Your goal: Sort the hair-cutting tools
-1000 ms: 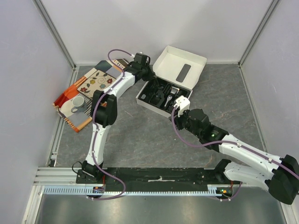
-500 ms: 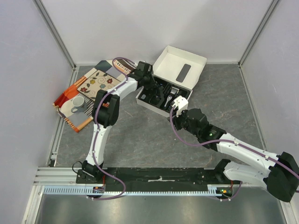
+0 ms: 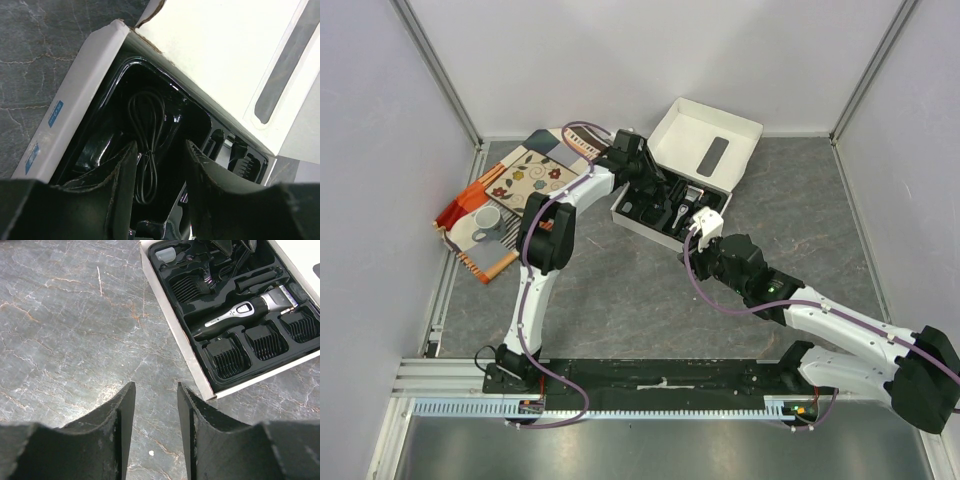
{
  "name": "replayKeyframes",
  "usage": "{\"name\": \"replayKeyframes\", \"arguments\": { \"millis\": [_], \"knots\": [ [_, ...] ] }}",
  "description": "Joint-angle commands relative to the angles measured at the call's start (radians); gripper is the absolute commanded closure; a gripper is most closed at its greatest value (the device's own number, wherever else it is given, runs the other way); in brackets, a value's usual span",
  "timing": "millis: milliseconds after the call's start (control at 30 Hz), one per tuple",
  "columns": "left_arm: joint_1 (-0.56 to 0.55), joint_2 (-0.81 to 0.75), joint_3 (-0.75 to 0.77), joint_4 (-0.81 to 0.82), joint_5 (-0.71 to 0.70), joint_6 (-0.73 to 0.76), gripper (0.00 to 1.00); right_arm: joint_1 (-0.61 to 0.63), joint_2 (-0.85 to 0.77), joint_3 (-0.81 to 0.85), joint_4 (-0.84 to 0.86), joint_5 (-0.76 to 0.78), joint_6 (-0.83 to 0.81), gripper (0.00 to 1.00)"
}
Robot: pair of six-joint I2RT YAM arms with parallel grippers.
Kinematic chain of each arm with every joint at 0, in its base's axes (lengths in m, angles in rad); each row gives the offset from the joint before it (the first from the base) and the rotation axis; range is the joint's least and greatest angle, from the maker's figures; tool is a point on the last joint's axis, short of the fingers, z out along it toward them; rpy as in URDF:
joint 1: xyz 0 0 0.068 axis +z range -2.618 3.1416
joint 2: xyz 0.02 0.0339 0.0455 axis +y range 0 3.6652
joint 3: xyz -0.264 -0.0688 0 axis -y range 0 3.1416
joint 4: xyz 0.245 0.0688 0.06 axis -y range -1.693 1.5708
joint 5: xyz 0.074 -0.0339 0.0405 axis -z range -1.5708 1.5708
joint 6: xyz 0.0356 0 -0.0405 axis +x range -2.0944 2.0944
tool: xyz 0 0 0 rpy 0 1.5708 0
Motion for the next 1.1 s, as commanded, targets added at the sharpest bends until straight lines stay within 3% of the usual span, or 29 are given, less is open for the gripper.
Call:
{"name": "replayKeyframes", "arguments": {
  "millis": [0,200,300,333,367,400,433,533,800,1067],
  "knots": [
    [-0.005,-0.111,0.022,0.029,0.021,0.016,0.51,0.003,-0.017,0.004,0.061,0.046,0.026,0.52],
    [-0.005,-0.193,0.039,-0.029,0.021,0.058,0.51,0.001,0.032,0.077,0.066,0.273,0.067,0.39],
    [-0.003,-0.259,0.038,-0.078,-0.002,0.097,0.52,-0.005,0.066,0.116,0.066,0.461,0.156,0.42],
    [-0.002,-0.294,0.036,-0.100,-0.014,0.108,0.53,-0.014,0.077,0.125,0.066,0.495,0.173,0.50],
    [0.004,-0.310,0.033,-0.118,-0.044,0.120,0.57,-0.020,0.095,0.145,0.065,0.520,0.179,0.71],
    [0.009,-0.331,0.025,-0.146,-0.058,0.143,0.61,-0.037,0.106,0.156,0.045,0.564,0.190,0.82],
    [0.015,-0.368,0.000,-0.152,-0.092,0.157,0.73,-0.050,0.126,0.180,0.033,0.577,0.201,1.00],
    [0.044,-0.404,-0.036,-0.190,-0.143,0.209,0.98,-0.109,0.144,0.186,0.003,0.588,0.242,1.00],
    [0.126,-0.315,-0.039,-0.252,-0.117,0.285,0.98,-0.336,0.175,0.131,-0.009,0.558,0.365,1.00],
    [0.126,-0.142,0.053,-0.253,-0.072,0.291,0.98,-0.405,0.235,0.093,-0.026,0.516,0.451,1.00]
  ]
}}
